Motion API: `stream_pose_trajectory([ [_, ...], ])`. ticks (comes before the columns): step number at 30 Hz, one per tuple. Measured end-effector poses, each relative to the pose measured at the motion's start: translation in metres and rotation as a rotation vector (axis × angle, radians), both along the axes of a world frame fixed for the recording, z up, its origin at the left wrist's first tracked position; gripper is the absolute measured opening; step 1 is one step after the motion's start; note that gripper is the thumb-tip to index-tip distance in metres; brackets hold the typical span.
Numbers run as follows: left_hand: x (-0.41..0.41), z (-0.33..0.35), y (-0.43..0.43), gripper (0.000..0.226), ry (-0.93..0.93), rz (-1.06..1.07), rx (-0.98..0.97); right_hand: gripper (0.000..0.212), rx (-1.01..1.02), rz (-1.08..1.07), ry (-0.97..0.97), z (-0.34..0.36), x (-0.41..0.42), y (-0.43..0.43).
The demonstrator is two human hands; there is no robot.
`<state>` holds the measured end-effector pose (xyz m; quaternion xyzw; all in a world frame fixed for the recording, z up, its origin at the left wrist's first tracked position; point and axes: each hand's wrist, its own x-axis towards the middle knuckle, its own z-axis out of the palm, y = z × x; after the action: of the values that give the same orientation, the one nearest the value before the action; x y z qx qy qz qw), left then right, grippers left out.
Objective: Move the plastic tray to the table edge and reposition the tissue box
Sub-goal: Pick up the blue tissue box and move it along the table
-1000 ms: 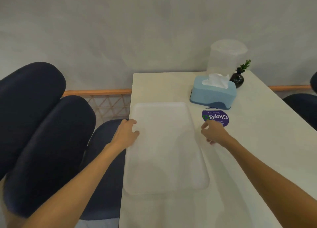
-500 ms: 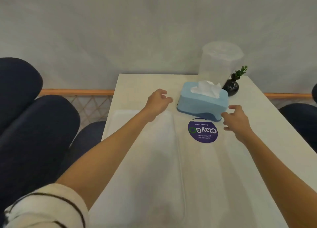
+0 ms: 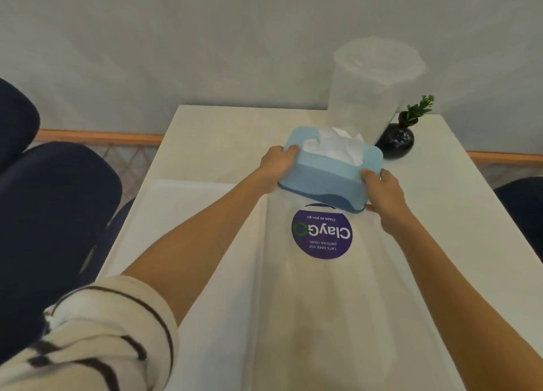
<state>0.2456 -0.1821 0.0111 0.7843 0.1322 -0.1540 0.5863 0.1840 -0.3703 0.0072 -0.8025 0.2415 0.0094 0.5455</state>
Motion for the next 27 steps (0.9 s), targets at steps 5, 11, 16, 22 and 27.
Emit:
stream_pose_trajectory([
  [5,0.008,-0.003,0.012,0.050,-0.009,0.039,0.034,0.047,-0.003,0.038,-0.019,-0.003,0.012,0.013],
  [11,0.030,-0.004,0.058,0.052,-0.018,0.086,0.066,0.044,-0.020,0.096,-0.029,-0.005,0.035,0.054],
  [16,0.049,-0.004,0.111,0.053,-0.043,0.119,0.129,0.042,-0.001,0.133,-0.041,-0.001,0.069,0.106],
  [22,0.069,-0.015,0.183,0.058,-0.048,0.205,0.108,0.044,0.003,0.199,-0.066,-0.002,0.109,0.172],
  [27,0.085,-0.021,0.225,0.057,-0.098,0.271,0.100,0.045,-0.018,0.228,-0.068,0.001,0.139,0.220],
])
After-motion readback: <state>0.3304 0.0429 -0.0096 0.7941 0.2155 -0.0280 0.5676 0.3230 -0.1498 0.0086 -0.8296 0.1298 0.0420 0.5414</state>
